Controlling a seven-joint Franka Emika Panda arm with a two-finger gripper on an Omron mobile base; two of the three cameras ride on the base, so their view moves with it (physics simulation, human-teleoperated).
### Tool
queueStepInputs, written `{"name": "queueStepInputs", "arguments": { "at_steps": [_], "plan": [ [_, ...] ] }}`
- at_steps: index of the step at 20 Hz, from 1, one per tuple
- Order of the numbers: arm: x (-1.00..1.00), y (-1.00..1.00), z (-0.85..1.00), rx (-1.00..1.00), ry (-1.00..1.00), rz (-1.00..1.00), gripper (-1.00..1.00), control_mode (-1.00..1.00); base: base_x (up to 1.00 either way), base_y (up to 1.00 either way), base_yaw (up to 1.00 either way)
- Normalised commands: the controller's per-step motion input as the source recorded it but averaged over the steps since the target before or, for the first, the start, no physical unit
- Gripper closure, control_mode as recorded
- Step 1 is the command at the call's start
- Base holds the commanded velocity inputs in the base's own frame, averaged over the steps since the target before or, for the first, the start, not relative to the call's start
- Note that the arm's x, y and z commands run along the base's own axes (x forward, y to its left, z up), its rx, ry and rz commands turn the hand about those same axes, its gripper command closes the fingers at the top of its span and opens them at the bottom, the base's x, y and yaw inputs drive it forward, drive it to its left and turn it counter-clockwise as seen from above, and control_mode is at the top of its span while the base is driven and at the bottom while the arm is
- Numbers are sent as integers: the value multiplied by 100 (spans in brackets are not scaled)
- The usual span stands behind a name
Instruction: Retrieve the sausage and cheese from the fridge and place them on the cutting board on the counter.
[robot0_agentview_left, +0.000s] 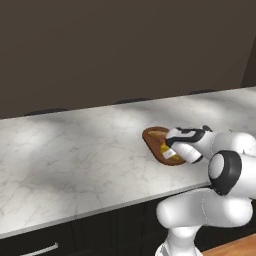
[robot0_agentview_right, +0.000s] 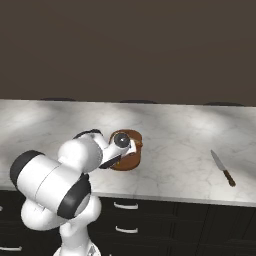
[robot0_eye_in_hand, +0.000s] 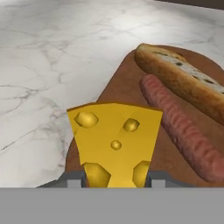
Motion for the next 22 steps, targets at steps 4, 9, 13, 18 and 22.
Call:
{"name": "queueStepInputs", "arguments": {
  "at_steps": [4, 9, 13, 18, 22],
  "plan": [
    [29, 0, -10, 0, 0, 0, 100, -100, 0, 0, 0],
    [15, 0, -13, 0, 0, 0, 100, -100, 0, 0, 0],
    [0, 0, -19, 0, 0, 0, 100, -100, 0, 0, 0],
    [0, 0, -8, -1, 0, 0, 100, -100, 0, 0, 0],
    [-3, 0, -11, -2, 0, 0, 100, -100, 0, 0, 0]
  ]
}}
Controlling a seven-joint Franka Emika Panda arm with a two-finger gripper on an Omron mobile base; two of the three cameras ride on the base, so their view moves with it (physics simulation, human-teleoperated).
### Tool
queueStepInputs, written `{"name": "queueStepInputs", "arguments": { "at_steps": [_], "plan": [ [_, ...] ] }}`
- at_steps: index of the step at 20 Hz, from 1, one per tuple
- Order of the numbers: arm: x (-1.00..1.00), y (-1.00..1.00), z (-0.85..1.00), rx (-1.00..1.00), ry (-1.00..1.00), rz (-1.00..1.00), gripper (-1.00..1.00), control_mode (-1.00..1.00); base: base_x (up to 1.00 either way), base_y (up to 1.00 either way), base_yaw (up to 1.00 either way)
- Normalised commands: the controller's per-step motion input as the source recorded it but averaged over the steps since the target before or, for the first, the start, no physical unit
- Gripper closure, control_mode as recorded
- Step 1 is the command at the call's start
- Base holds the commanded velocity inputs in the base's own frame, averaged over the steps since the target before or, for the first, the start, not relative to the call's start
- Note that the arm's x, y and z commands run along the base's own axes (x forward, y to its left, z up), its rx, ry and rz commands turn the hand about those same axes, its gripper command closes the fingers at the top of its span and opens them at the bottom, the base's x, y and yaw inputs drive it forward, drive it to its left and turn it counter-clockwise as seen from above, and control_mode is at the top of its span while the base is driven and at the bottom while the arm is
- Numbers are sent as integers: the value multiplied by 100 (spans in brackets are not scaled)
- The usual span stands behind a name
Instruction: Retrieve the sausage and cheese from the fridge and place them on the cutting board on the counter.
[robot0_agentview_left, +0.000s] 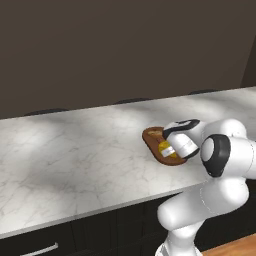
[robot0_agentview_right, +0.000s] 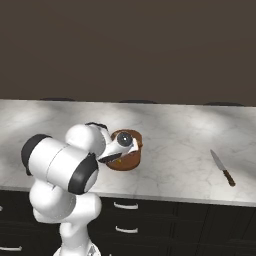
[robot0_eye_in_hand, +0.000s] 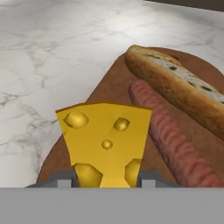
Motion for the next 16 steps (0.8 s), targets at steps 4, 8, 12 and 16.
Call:
{"name": "queueStepInputs", "arguments": {
  "at_steps": [4, 8, 12, 16],
  "plan": [
    [-1, 0, -12, -3, 0, 0, -100, -100, 0, 0, 0],
    [-10, 0, 0, -1, -1, 0, -100, -100, 0, 0, 0],
    [-9, 0, 0, 0, -5, 0, -100, -100, 0, 0, 0],
    [-5, 0, 6, 0, -6, 0, -100, -100, 0, 0, 0]
  ]
}}
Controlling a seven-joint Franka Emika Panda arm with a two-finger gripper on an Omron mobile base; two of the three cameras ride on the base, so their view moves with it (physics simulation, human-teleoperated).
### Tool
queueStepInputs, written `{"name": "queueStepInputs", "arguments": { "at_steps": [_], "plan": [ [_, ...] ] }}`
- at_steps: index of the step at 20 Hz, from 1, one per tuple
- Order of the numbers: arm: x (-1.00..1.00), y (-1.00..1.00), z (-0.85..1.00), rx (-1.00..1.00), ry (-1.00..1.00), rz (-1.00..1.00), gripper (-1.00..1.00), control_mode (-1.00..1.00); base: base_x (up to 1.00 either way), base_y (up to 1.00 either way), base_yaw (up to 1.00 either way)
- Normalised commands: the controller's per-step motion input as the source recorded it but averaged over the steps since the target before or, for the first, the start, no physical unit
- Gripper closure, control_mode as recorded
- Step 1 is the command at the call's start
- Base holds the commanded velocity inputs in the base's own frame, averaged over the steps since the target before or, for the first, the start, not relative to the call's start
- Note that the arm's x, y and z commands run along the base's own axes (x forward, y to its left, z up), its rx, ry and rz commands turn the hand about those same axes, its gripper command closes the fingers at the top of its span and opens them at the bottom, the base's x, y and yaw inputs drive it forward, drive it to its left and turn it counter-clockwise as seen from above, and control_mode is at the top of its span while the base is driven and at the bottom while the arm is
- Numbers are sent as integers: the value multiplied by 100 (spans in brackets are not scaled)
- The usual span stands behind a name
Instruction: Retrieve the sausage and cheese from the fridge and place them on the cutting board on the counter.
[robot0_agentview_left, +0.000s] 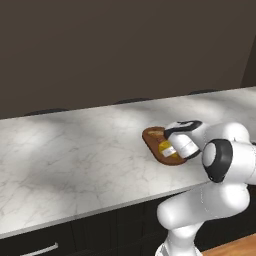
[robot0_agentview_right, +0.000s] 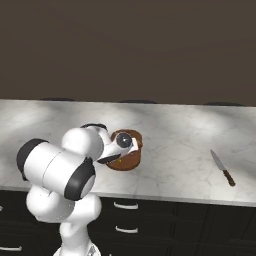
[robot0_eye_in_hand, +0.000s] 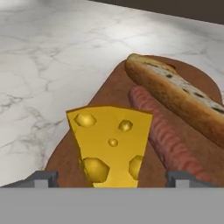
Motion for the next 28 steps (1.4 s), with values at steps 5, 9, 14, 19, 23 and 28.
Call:
{"name": "queueStepInputs", "arguments": {
  "at_steps": [5, 9, 14, 19, 23, 28],
  "plan": [
    [-9, 0, 47, 0, -5, 0, -100, -100, 0, 0, 0],
    [-41, 0, 58, 0, -2, 0, -100, -100, 0, 0, 0],
    [-43, 0, 75, 0, 3, 0, -100, -100, 0, 0, 0],
    [-45, 0, 96, -2, 15, 0, -100, -100, 0, 0, 0],
    [-74, -1, 74, -2, 10, -4, -100, -100, 0, 0, 0],
    [-100, -4, 61, 0, 0, -4, -100, -100, 0, 0, 0]
  ]
}}
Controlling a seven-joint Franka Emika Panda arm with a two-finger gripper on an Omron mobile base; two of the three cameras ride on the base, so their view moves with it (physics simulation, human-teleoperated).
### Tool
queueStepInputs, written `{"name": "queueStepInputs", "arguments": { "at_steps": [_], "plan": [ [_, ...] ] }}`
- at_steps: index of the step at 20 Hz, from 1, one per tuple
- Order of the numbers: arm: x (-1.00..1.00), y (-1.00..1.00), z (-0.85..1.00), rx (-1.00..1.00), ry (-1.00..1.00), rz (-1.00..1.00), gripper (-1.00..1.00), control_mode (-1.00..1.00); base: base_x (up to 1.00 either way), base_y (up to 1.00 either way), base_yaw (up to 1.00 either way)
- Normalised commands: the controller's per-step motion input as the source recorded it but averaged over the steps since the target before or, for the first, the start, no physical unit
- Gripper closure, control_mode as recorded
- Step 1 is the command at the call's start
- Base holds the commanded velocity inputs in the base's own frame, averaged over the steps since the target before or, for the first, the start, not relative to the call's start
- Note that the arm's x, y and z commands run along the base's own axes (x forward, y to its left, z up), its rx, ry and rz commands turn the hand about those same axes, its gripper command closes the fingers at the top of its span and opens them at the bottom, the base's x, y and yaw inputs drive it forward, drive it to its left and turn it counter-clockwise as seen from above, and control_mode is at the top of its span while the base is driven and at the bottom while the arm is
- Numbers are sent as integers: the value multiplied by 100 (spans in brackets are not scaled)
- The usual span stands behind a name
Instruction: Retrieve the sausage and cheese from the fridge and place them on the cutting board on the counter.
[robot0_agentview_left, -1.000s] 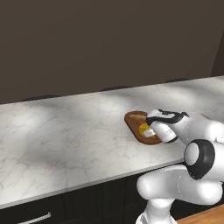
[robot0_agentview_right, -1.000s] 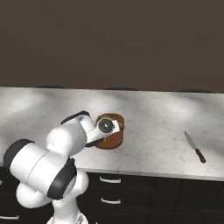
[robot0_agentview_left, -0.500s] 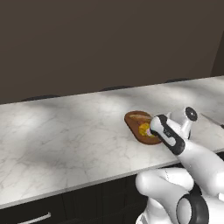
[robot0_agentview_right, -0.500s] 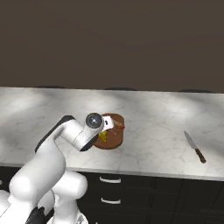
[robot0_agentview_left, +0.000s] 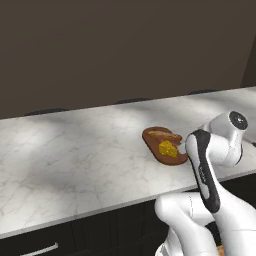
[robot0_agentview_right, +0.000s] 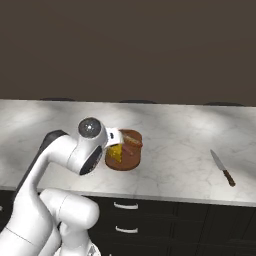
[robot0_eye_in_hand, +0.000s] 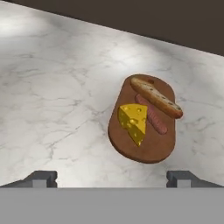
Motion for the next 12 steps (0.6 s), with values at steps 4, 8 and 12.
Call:
{"name": "queueStepInputs", "arguments": {
  "at_steps": [4, 8, 12],
  "plan": [
    [-100, 1, 50, 0, -3, -5, -100, -100, 0, 0, 0],
    [-100, 13, 53, 0, -9, -8, -100, -100, 0, 0, 0],
    [-100, 9, 59, 0, 0, -11, -100, -100, 0, 0, 0]
  ]
}}
